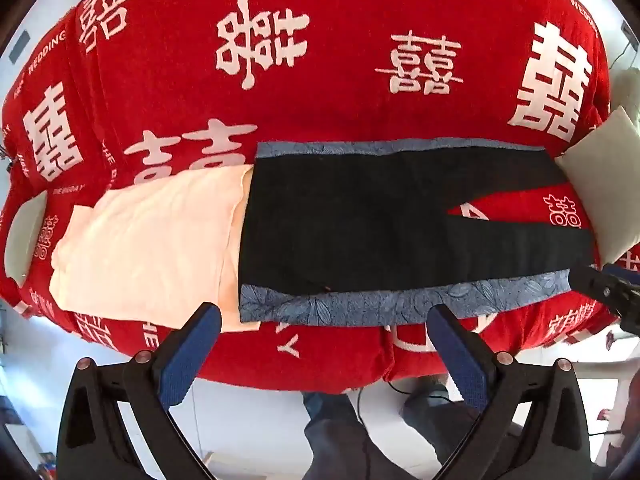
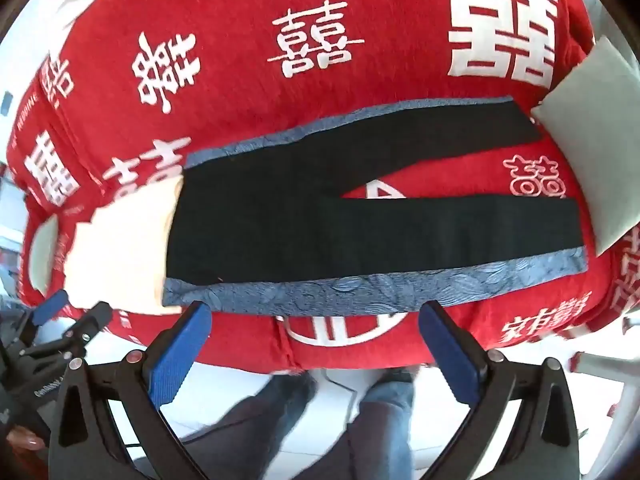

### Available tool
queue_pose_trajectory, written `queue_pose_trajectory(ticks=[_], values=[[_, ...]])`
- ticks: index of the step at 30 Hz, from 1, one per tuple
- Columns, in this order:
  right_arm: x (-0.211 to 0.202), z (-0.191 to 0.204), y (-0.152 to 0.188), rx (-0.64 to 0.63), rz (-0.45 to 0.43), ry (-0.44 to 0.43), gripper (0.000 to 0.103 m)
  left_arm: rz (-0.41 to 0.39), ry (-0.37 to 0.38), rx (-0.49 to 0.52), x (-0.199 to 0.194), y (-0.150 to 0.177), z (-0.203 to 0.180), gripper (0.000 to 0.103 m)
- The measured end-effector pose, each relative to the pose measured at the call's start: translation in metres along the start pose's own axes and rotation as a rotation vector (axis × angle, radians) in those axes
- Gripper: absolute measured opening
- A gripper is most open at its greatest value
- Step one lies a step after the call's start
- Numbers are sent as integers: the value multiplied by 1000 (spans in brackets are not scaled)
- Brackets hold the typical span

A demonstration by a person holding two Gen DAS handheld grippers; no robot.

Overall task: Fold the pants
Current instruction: 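Move both grippers over the black trousers toward the waistband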

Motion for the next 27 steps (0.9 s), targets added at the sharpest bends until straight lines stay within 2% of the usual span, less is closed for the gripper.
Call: queue_pose_trajectory(ticks=[1,3,5,6,13,27], values=[[2,5,-4,-13,-4,42,103,6,0,5,-3,-1,-1,103],[8,18,-13,-21,2,78,103,-12,-55,38,-16,2,-16,103],[-7,-18,10,-16,-37,25,103,-43,-103,59,-28,2,-27,103],[-8,-18,8,-19,-39,29,103,-57,-118,64,-32,2,-30,103],[-15,-20,4,-21,-55,22,103,-72,-148,107,-37,-3,-36,103],[-9,-27,1,-11,-53,10,103,-68,-185,101,-37,-9,-44,103]])
Point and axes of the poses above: each gripper's, at about its wrist camera, not at the fingertips, and x roughly the way its jaws point, z to its left, y to its underside, the point moved 5 cm from there along x, roughly the way its jaws point, and after that the axes turned 10 degrees about x, right-handed, at the moved point
